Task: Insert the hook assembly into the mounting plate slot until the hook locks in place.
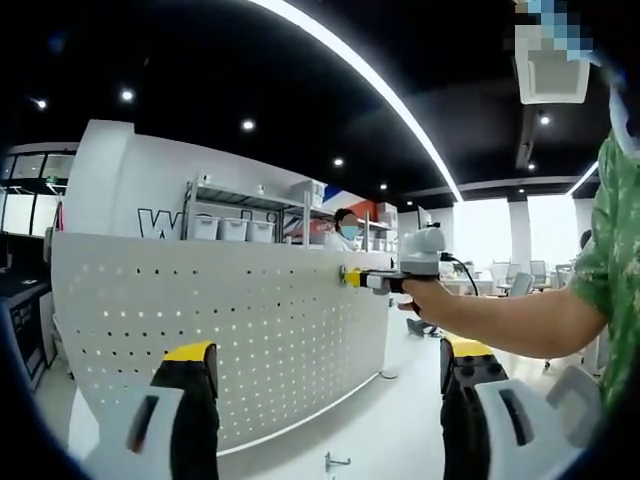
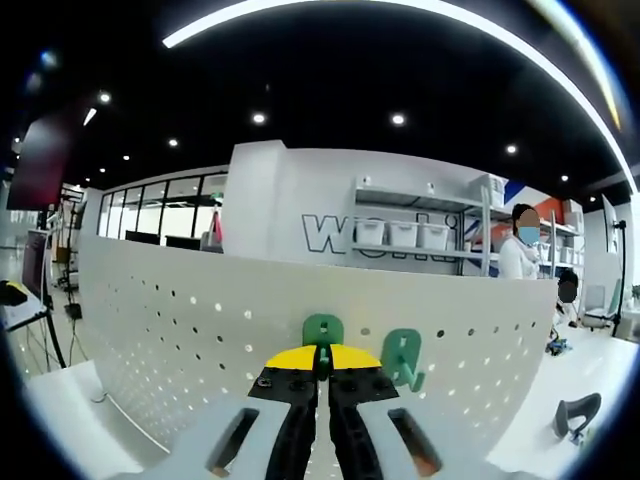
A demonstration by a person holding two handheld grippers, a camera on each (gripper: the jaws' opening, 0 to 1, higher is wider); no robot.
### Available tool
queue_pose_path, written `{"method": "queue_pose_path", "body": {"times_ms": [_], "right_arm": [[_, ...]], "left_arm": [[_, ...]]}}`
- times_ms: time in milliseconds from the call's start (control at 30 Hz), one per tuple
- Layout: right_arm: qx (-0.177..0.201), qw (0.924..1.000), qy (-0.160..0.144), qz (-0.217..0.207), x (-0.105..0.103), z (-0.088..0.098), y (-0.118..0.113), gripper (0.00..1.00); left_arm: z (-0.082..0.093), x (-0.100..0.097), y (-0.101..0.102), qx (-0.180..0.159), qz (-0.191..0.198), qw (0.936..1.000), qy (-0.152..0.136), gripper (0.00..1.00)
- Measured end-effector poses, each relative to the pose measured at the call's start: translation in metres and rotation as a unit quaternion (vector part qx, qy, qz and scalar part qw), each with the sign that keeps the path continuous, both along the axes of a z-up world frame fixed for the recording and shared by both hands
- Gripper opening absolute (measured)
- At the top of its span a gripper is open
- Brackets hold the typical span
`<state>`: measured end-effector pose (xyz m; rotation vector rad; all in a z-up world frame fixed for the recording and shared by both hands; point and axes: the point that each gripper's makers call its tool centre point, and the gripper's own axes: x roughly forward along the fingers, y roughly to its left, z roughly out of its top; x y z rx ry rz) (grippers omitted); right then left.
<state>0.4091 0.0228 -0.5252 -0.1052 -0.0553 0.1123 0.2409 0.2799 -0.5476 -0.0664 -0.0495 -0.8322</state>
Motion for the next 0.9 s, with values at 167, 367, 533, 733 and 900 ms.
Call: {"method": "queue_pose_path", "body": {"times_ms": [167,367,533,733,900], "right_arm": [[-0.001,1.0,0.004,0.001,0.0018,-0.0022,0.0005,0.01],[-0.002,1.0,0.006,0.004,0.0028,-0.0026,-0.0002,0.01],[-0.001,1.0,0.007,0.006,0.0031,-0.0028,-0.0003,0.01],[-0.003,1.0,0.005,0.006,0.0023,-0.0027,-0.0001,0.02],[-0.003,1.0,0.002,0.005,0.0013,0.002,-0.0008,0.03]], "left_arm": [[-0.0008,0.0004,0.0002,0.0,0.0,1.0,0.001,0.93],[-0.0019,0.0009,0.0006,0.0,0.0,1.0,0.002,0.93],[-0.0023,0.0007,0.0003,0.001,-0.001,1.0,0.002,0.92],[-0.0032,0.0001,-0.0013,0.003,-0.004,1.0,0.003,0.92],[-0.0037,0.0,-0.0013,0.004,-0.004,1.0,0.003,0.91]]}}
